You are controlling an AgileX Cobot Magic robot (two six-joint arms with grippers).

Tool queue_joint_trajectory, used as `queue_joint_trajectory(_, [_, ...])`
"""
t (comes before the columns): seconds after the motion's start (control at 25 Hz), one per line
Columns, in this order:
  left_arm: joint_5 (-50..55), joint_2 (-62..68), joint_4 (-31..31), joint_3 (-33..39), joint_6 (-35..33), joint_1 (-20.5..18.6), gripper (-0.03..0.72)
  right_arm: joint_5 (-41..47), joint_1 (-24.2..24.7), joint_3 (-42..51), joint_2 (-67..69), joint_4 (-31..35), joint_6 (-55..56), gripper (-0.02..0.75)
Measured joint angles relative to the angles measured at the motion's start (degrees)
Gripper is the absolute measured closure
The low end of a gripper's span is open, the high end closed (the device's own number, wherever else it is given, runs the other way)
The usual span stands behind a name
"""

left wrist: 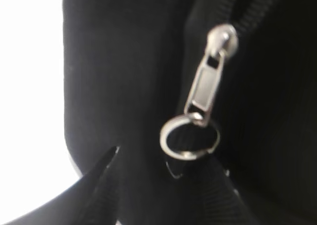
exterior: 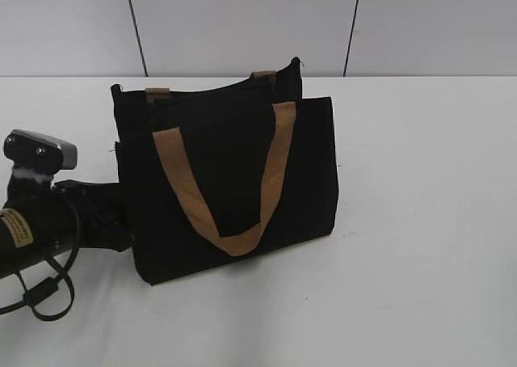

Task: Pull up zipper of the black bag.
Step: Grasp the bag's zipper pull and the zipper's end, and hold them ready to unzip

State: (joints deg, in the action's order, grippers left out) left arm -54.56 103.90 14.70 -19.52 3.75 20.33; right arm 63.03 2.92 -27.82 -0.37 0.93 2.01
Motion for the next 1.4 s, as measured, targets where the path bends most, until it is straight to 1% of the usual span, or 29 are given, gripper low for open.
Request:
queue_joint_trajectory(0.08, [-0.33, 0.0, 0.24, -0.06, 0.0, -0.59, 0.339, 0.0, 0.0, 0.0, 0.0, 0.0, 0.0, 0.389])
queue_joint_trajectory(0.16, [-0.33, 0.0, 0.37, -0.06, 0.0, -0.91, 0.386, 0.0, 0.0, 0.0, 0.0, 0.0, 0.0, 0.389])
queue_joint_trajectory(0.24, [-0.33, 0.0, 1.01, -0.06, 0.0, -0.91, 0.45, 0.0, 0.0, 0.0, 0.0, 0.0, 0.0, 0.389])
queue_joint_trajectory(0.44, [0.25, 0.0, 2.89, -0.06, 0.0, -0.91, 0.664, 0.0, 0.0, 0.0, 0.0, 0.0, 0.0, 0.389])
queue_joint_trajectory(0.48, [0.32, 0.0, 3.03, -0.06, 0.0, -0.91, 0.68, 0.0, 0.0, 0.0, 0.0, 0.0, 0.0, 0.389])
queue_joint_trajectory(0.68, [2.7, -3.53, 3.09, -0.06, 0.0, -0.91, 0.691, 0.0, 0.0, 0.0, 0.0, 0.0, 0.0, 0.389])
queue_joint_trajectory(1.16, [19.11, -29.94, 1.12, -0.06, -1.3, -1.09, 0.691, 0.0, 0.0, 0.0, 0.0, 0.0, 0.0, 0.389])
queue_joint_trajectory(1.4, [22.7, -35.27, 1.28, -0.01, -1.48, -0.8, 0.691, 0.0, 0.0, 0.0, 0.0, 0.0, 0.0, 0.389])
